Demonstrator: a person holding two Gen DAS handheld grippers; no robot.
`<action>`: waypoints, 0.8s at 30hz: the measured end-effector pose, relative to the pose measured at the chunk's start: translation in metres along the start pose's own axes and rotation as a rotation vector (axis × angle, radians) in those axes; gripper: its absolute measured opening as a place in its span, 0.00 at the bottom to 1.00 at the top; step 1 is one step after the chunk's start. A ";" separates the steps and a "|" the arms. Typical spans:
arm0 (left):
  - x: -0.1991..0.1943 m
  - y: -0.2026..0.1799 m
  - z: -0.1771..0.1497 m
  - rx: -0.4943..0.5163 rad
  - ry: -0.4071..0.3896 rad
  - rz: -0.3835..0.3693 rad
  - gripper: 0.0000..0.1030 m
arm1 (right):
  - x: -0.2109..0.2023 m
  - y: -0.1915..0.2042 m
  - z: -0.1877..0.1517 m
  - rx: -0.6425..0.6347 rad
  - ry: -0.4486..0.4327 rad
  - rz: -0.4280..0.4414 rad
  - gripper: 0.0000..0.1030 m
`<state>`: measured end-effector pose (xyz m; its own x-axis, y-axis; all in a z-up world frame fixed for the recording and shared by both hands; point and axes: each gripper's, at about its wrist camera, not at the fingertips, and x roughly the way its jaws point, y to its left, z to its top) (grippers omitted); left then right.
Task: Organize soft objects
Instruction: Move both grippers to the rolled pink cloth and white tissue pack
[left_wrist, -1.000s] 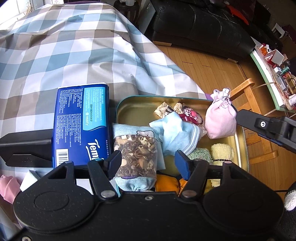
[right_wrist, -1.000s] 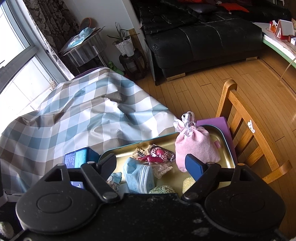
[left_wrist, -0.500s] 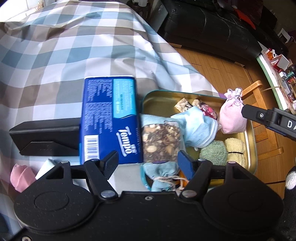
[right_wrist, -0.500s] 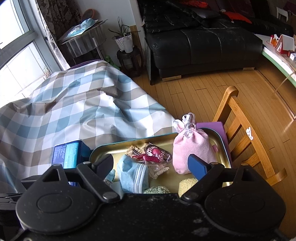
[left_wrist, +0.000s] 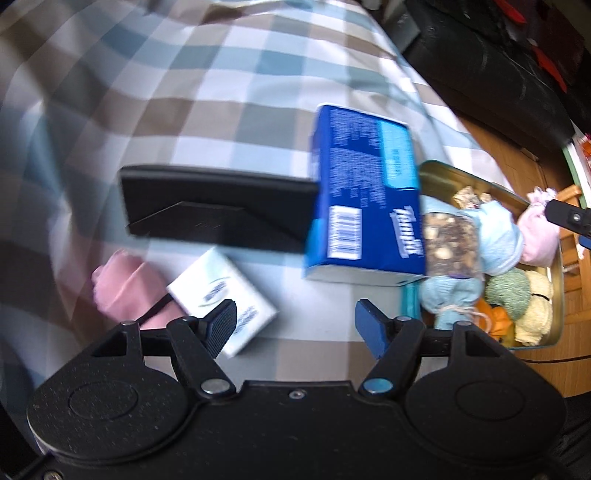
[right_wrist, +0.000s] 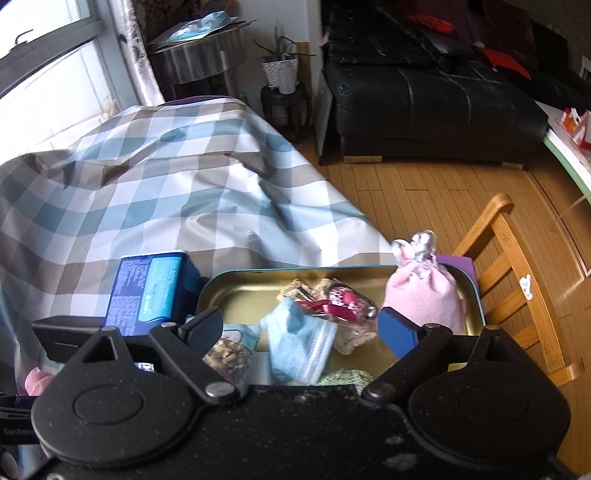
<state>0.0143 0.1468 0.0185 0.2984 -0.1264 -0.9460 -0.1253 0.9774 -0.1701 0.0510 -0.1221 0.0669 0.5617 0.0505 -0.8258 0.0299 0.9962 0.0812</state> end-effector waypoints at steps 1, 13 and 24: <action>0.001 0.007 -0.002 -0.017 0.002 0.002 0.64 | 0.000 0.006 0.000 -0.019 -0.002 0.005 0.89; 0.008 0.059 -0.029 -0.148 -0.005 0.061 0.65 | -0.017 0.098 -0.015 -0.242 -0.080 0.134 0.98; 0.011 0.069 -0.047 -0.189 0.000 0.041 0.65 | -0.047 0.147 -0.032 -0.242 -0.330 0.143 1.00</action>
<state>-0.0353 0.2047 -0.0169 0.2890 -0.0869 -0.9534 -0.3131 0.9325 -0.1799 0.0028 0.0245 0.1002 0.7815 0.2029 -0.5900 -0.2400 0.9706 0.0159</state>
